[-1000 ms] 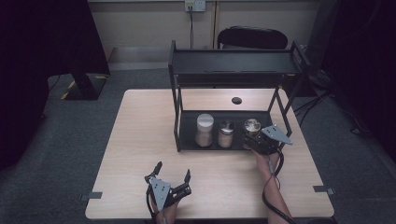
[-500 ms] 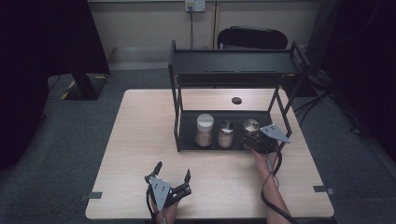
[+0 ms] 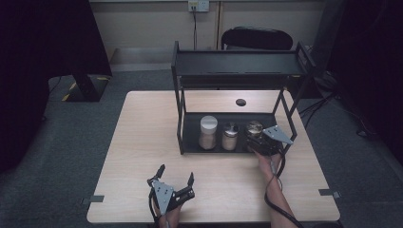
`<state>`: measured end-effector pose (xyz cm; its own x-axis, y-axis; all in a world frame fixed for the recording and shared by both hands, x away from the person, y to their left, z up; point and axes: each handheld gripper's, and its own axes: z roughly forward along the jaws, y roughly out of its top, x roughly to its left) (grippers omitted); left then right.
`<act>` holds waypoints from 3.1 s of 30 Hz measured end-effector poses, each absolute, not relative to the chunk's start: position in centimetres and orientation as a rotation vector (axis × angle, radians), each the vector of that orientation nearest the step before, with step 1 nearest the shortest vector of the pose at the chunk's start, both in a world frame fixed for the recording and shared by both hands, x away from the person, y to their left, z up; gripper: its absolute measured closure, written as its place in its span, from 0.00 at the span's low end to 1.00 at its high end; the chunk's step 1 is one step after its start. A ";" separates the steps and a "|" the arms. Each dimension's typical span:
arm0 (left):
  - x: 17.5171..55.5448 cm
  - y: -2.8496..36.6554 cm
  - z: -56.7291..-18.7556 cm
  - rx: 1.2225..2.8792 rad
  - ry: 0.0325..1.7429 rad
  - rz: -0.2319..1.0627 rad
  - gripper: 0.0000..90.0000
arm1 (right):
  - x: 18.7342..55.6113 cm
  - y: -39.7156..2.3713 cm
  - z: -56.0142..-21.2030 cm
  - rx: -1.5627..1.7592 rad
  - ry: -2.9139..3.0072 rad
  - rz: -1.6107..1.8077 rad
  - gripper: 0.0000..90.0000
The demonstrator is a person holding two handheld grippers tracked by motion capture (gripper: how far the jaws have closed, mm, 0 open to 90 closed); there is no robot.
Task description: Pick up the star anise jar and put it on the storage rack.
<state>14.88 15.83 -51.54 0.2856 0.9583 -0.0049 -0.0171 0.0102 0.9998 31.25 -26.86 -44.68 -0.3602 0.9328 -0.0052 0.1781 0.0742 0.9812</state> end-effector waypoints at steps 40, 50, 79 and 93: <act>14.9 15.9 -51.6 1.314 0.983 0.995 0.00 | 31.1 -26.6 -44.8 1.133 1.648 1.325 0.38; 14.9 15.9 -51.5 1.314 0.982 0.994 0.00 | 31.1 -26.5 -44.7 1.133 1.651 1.327 0.36; 14.9 15.9 -51.5 1.315 0.983 0.994 0.00 | 30.9 -25.5 -44.2 1.145 1.572 1.297 0.00; 14.9 15.9 -51.5 1.314 0.983 0.995 0.00 | 30.2 -26.1 -43.6 1.119 1.548 1.349 0.00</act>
<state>14.88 15.87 -51.54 0.2875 0.9578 -0.0053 -0.0166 0.0105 0.9998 30.21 -26.05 -43.55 -0.3062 0.9519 -0.0088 0.1218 0.0483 0.9914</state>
